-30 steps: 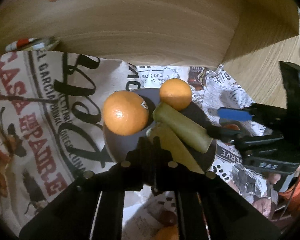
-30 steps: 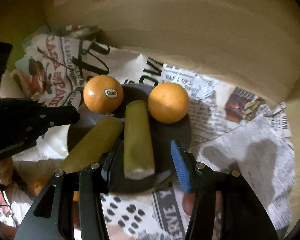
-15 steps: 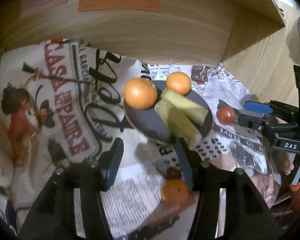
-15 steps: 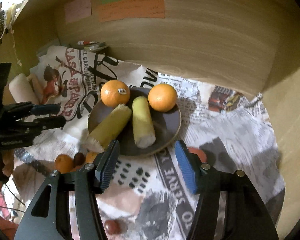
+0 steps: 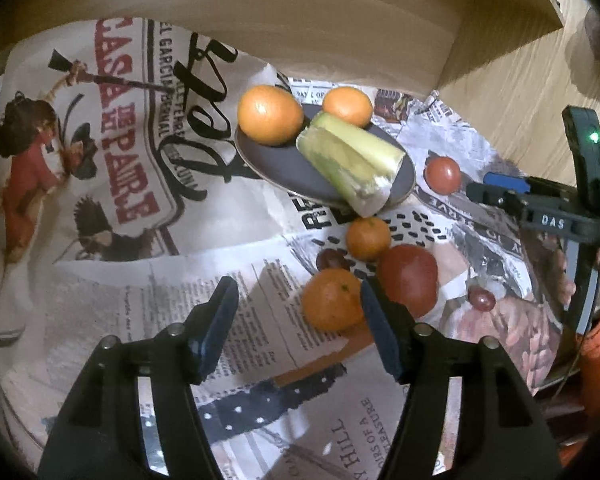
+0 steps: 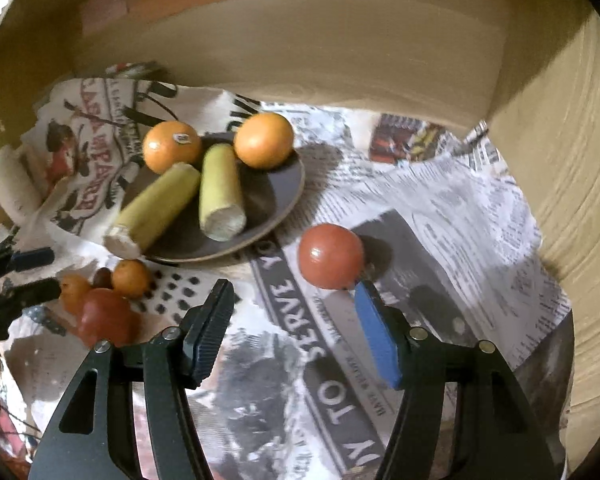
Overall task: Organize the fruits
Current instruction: 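Grasp the red tomato with the right gripper while the left grasps a tangerine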
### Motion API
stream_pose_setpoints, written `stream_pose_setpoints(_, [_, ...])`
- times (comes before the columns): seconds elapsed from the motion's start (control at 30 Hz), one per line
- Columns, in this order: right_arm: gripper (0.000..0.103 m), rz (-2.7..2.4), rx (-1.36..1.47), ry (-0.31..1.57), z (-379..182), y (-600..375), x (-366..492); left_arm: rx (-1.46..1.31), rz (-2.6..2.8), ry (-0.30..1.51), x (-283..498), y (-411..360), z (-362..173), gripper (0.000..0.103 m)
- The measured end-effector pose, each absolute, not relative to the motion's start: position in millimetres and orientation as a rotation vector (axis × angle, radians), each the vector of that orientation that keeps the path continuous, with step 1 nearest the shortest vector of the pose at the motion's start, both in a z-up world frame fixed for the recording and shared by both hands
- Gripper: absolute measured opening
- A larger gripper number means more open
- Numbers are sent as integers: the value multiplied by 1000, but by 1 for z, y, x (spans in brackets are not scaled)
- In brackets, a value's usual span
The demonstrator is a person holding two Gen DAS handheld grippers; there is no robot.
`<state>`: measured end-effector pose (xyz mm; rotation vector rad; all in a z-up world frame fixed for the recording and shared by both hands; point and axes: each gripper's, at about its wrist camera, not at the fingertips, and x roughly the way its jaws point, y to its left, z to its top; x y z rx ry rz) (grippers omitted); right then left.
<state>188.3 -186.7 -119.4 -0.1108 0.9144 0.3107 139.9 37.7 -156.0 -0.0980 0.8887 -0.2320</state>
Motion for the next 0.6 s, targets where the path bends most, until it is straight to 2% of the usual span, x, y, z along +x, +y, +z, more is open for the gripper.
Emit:
stream_pose_setpoints(0.23, [60,305,-85,949,-124,-195,201,-136,-273,910,147,32,-164,64])
stream_pose_setpoints(0.43, [59,311,-97,994,-135,-192,220,-150,-307,915,152,27,-167,55])
stream_pose_setpoints(0.53, [59,310,-95,1024,-143,-192,231,-150,-314,916,153,27,-167,54])
stream_pose_setpoints(0.6, [54,310,-90,1037,-147,-193,236,-152,-314,917,153,27,-168,54])
